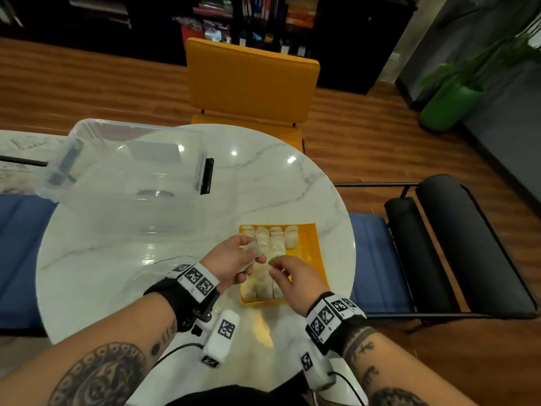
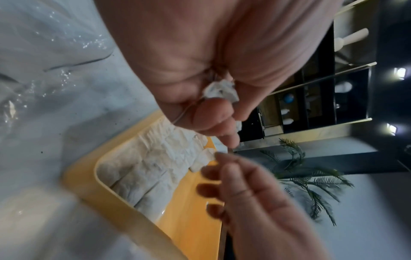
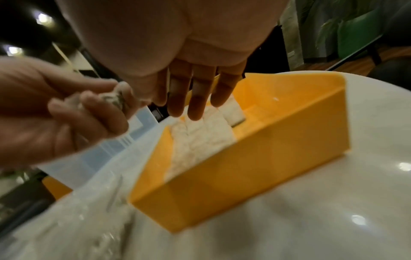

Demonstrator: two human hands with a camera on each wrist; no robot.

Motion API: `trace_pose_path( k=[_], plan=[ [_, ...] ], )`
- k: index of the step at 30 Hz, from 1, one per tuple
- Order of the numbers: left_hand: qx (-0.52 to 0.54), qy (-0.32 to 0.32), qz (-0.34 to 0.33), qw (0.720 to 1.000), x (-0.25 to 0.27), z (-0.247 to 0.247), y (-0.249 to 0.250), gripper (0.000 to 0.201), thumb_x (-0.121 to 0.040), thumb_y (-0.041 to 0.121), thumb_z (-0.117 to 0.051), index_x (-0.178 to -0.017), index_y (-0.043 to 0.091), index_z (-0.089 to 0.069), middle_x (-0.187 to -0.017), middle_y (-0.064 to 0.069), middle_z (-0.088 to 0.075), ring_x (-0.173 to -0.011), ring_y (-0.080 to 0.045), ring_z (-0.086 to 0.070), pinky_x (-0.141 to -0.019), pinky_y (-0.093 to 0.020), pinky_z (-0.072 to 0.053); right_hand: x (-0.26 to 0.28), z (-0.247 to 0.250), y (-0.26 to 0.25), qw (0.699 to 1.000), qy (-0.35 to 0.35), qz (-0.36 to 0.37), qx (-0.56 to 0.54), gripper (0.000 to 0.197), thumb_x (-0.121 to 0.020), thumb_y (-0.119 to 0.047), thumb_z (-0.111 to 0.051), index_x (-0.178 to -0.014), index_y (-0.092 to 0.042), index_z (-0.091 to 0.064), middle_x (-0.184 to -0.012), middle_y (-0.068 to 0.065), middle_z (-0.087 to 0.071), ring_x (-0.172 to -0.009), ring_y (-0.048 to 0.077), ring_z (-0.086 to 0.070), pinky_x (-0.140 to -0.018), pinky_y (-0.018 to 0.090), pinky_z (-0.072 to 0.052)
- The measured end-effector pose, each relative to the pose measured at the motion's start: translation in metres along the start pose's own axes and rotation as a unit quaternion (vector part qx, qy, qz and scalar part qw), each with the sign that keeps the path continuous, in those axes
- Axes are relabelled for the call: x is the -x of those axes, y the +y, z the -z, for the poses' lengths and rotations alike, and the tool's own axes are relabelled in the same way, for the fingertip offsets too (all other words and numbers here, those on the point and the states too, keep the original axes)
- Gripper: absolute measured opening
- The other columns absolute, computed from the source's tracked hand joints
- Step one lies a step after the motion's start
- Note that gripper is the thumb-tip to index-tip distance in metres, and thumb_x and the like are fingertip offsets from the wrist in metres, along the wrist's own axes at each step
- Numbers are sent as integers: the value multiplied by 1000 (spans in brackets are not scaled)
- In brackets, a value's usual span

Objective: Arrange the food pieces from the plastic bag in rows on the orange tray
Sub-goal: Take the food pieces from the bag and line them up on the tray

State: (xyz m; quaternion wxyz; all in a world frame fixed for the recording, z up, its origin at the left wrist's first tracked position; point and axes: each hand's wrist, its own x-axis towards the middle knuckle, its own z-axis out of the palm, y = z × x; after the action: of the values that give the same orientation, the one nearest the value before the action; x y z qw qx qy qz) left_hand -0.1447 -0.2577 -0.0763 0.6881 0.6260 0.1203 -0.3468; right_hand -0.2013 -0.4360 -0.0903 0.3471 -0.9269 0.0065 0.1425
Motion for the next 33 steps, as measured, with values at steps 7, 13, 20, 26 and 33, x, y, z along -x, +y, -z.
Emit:
trace_pose_path(
  k=[7, 13, 20, 26, 33],
  plan=[
    [-207, -8, -95, 974, -1, -6, 1, 33, -90, 19, -67, -116, 15, -48, -81, -3, -72, -51, -4, -55, -47, -18, -43, -20, 17, -25, 978, 11, -28, -207, 26, -100, -32, -54, -123, -25, -60, -93, -8, -68, -80, 5, -64, -74, 19, -47],
    [-330, 35, -167, 928, -7, 0, 0, 31, -80, 36, -78, -100, 25, -57, -92, 3, -69, -80, -10, -65, -70, -26, -50, -27, 20, -20, 960, 36, -62, -270, 9, -94, -24, -65, -95, -16, -65, -79, -4, -68, -63, 5, -63, -60, 19, -46],
    [-125, 55, -123, 983, -17, 3, 1, 21, -90, 36, -69, -101, 18, -67, -69, 2, -58, -42, -4, -44, -43, -18, -34, -22, 24, -19, 932, 93, -73, -344, 8, -94, -22, -66, -91, -17, -60, -85, 3, -72, -69, 10, -67, -57, 20, -47],
    [-218, 92, -188, 953, -18, 4, 4, 10, -91, 30, -67, -84, 23, -71, -85, 8, -71, -80, -6, -64, -80, -23, -47, -19, 14, -12, 947, 44, -73, -310, 19, -86, -27, -75, -93, -18, -61, -95, 9, -74, -79, 14, -69, -64, 17, -50],
    [-382, 45, -198, 901, -17, 4, -7, 20, -87, 43, -69, -80, 25, -71, -78, 11, -69, -79, -3, -61, -73, -21, -47, -20, 15, -10, 980, 49, 1, -192, 12, -89, -31, -70, -100, -35, -67, -94, -14, -70, -84, -1, -62, -75, 13, -48]
  ],
)
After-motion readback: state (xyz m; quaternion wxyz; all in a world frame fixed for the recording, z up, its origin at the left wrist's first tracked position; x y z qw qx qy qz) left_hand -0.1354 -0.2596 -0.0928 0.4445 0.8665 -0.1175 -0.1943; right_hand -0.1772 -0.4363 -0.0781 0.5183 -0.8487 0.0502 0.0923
